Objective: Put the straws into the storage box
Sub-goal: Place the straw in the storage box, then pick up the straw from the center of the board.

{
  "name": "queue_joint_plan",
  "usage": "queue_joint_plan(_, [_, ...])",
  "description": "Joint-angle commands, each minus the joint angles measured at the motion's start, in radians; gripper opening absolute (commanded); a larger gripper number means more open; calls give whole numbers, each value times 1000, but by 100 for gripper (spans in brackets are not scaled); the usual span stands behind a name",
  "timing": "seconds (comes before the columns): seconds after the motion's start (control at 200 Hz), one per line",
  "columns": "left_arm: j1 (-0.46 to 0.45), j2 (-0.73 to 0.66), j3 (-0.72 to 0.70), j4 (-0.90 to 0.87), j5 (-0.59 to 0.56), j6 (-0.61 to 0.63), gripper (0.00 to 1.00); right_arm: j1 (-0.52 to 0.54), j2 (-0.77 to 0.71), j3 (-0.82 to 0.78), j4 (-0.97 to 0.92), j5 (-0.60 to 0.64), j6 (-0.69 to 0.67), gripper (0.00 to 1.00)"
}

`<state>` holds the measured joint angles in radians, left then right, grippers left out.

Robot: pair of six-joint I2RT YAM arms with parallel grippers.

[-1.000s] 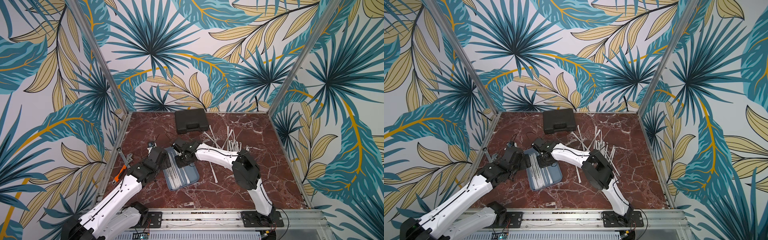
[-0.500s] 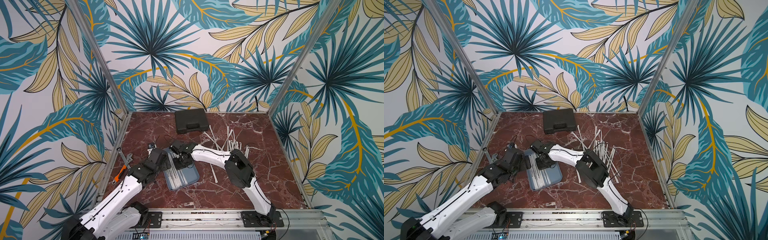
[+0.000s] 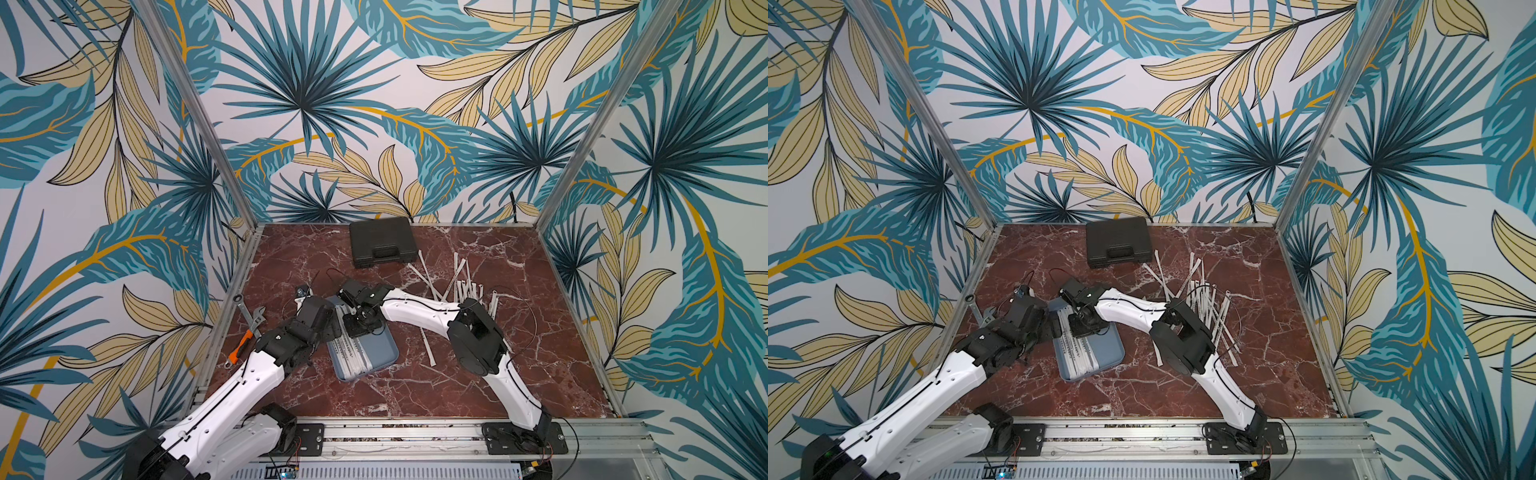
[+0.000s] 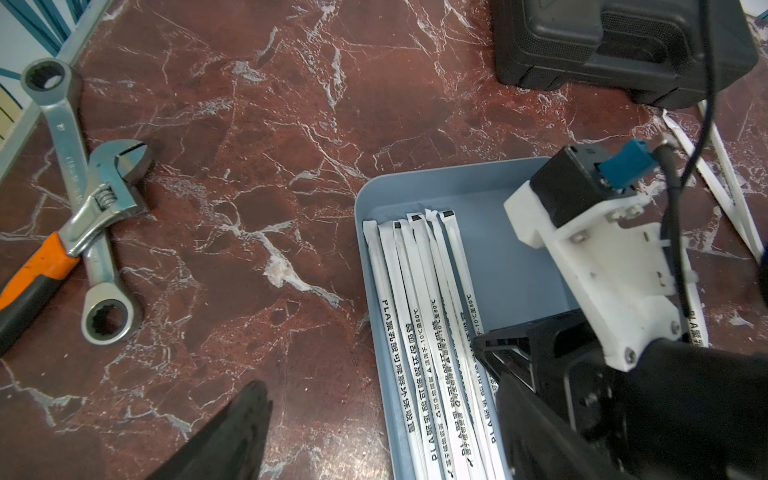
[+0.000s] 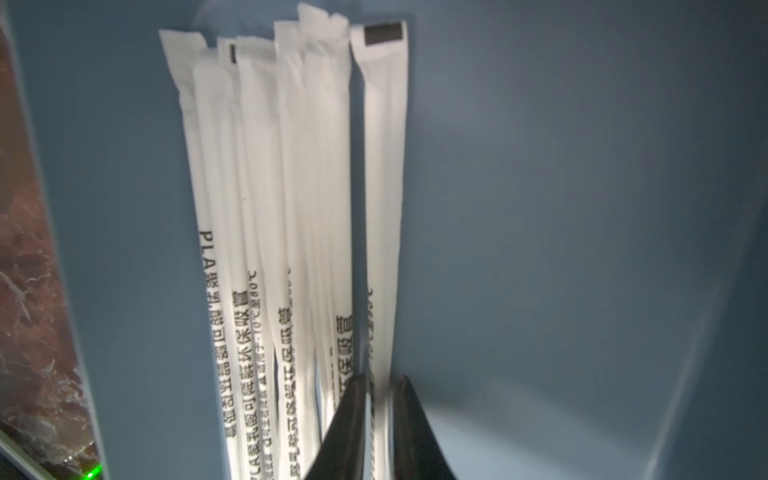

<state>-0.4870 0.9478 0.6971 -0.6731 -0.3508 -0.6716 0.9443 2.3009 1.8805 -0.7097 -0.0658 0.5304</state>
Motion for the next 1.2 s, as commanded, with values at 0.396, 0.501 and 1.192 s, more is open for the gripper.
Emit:
queue_joint_plan(0.396, [-236, 243, 185, 21, 4, -19, 89, -228, -421, -523, -38, 275, -24, 27])
queue_joint_plan(0.501, [-288, 325, 216, 44, 11, -21, 89, -254, -415, -565, -20, 266, -35, 28])
queue_joint_plan(1.192, [-303, 388, 215, 73, 19, -19, 90, -264, -334, -632, 76, 194, -23, 23])
